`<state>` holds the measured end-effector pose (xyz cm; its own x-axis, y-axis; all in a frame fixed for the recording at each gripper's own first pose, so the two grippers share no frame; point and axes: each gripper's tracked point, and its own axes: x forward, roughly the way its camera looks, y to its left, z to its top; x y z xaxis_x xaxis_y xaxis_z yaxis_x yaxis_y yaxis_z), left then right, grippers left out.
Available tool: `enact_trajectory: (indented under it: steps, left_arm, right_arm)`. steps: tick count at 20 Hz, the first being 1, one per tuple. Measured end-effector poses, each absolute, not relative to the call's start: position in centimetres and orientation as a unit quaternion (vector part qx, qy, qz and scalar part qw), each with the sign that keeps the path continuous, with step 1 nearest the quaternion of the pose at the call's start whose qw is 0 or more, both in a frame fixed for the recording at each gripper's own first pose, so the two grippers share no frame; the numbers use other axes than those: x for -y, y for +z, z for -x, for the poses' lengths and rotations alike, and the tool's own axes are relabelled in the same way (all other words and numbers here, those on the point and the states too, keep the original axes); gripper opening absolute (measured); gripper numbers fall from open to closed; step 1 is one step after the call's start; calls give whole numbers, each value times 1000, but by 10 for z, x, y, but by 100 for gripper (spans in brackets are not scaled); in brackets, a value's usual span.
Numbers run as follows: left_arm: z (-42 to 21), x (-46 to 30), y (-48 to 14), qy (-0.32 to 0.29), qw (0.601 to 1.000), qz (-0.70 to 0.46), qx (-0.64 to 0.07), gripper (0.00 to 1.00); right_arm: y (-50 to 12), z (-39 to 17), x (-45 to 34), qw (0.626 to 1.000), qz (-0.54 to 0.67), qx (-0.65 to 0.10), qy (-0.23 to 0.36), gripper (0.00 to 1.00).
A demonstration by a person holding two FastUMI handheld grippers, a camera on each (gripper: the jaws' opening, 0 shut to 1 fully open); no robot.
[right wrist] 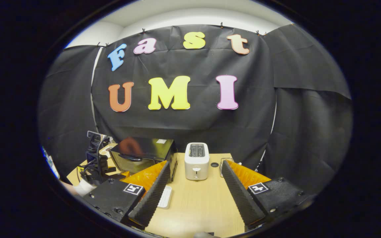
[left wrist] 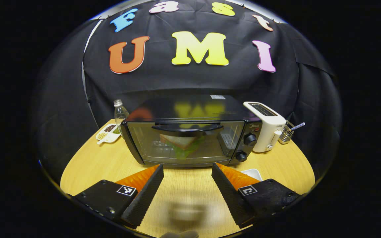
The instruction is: Open the electric oven with the left hand, put the food in, and close the electric oven.
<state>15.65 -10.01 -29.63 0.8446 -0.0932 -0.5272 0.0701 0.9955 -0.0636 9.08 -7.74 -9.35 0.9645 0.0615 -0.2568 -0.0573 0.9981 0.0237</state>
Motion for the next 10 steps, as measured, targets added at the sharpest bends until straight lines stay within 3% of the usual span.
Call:
enact_trajectory:
  steps: [10]
  left_arm:
    - [-98,78,-136,-55,990,24,-129,96]
  right_arm:
    - [-20,-78,56,998,-10,-45,41,100]
